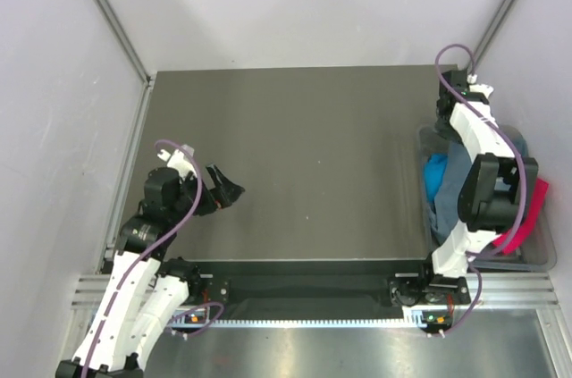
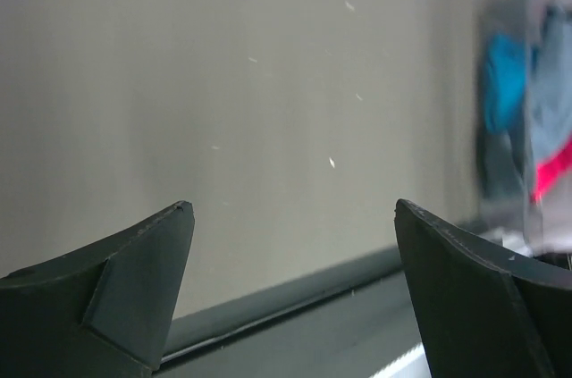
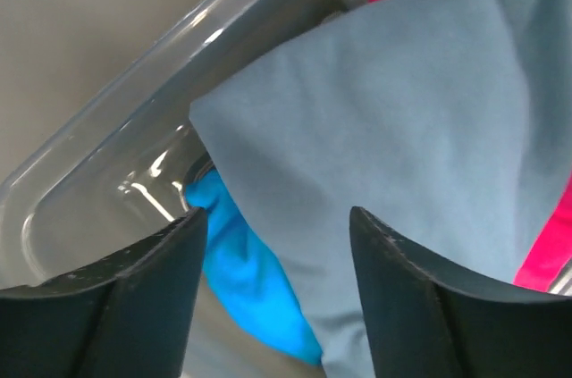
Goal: Fold and stack the t-shirts
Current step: Grab the tshirt from the pile, then move the tshirt to the center of the board
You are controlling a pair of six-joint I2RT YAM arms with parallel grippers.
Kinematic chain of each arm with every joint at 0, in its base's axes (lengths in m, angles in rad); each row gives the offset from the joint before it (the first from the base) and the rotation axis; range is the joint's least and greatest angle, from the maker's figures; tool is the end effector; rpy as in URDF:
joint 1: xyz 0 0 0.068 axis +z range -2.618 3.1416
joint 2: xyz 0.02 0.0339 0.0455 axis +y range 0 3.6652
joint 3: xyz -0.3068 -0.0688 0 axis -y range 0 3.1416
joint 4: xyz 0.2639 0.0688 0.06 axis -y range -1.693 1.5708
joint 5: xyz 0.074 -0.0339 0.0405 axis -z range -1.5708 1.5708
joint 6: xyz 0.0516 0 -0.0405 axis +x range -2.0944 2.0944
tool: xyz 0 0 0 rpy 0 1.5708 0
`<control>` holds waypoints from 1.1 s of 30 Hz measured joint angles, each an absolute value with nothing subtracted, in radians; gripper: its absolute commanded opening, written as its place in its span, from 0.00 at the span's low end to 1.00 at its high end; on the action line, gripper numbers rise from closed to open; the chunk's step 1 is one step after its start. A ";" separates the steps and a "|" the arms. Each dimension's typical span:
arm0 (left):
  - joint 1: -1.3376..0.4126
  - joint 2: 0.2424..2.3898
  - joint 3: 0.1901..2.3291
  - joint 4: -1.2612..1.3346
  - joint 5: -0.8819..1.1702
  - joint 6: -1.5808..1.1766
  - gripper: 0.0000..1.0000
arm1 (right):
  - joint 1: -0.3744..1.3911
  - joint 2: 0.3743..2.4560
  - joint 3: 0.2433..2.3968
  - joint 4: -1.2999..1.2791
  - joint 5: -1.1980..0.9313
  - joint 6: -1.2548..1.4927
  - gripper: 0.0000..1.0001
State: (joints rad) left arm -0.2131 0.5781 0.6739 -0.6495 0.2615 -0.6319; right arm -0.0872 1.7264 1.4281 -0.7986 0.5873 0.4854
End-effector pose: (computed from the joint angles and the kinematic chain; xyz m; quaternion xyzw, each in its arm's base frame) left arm 0.1197 -0.0395 0.3010 -0.1179 0.8603 -0.3018 0.3936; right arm 0.3868 -0.0625 0.2923 0.3279 0.8734 -0.2314 0.2759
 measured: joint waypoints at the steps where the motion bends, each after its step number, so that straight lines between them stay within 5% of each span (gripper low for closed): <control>1: -0.216 0.579 0.677 -0.647 0.292 -0.612 0.95 | -0.087 1.745 1.429 -0.793 0.589 0.469 0.68; 4: -0.218 0.579 0.693 -0.647 0.360 -0.560 0.90 | -0.087 1.801 1.429 -0.783 0.606 0.439 0.61; 7: -0.218 0.582 0.714 -0.648 0.401 -0.523 0.85 | -0.087 1.852 1.436 -0.789 0.655 0.424 0.25; 8: -0.219 0.584 0.719 -0.652 0.404 -0.519 0.79 | -0.087 1.861 1.441 -0.796 0.680 0.426 0.01; 9: -0.221 0.592 0.736 -0.659 0.411 -0.503 0.77 | -0.087 1.861 1.447 -0.804 0.699 0.421 0.00; 12: -0.229 0.614 0.780 -0.667 0.412 -0.476 0.80 | -0.080 1.858 1.519 -0.857 0.764 0.426 0.00; 13: -0.231 0.621 0.793 -0.667 0.412 -0.470 0.98 | -0.077 1.851 1.568 -0.874 0.801 0.417 0.00; 17: -0.236 0.651 0.852 -0.667 0.416 -0.469 0.98 | -0.001 1.755 1.699 -0.908 0.867 0.345 0.00; 22: -0.236 0.686 0.913 -0.667 0.430 -0.521 0.96 | 0.336 1.594 1.972 -0.825 0.876 0.213 0.00; 29: -0.236 0.680 0.978 -0.627 0.429 -0.643 0.89 | 0.716 1.321 1.963 -0.624 0.634 0.250 0.02; 31: -0.236 0.673 0.986 -0.600 0.426 -0.669 0.92 | 0.723 1.212 1.837 -0.575 0.556 0.323 0.14; 32: -0.236 0.670 0.991 -0.590 0.420 -0.682 0.96 | 0.722 1.159 1.754 -0.544 0.518 0.363 0.46; 33: -0.236 0.670 1.001 -0.583 0.413 -0.692 0.98 | 0.722 1.117 1.689 -0.540 0.493 0.393 0.63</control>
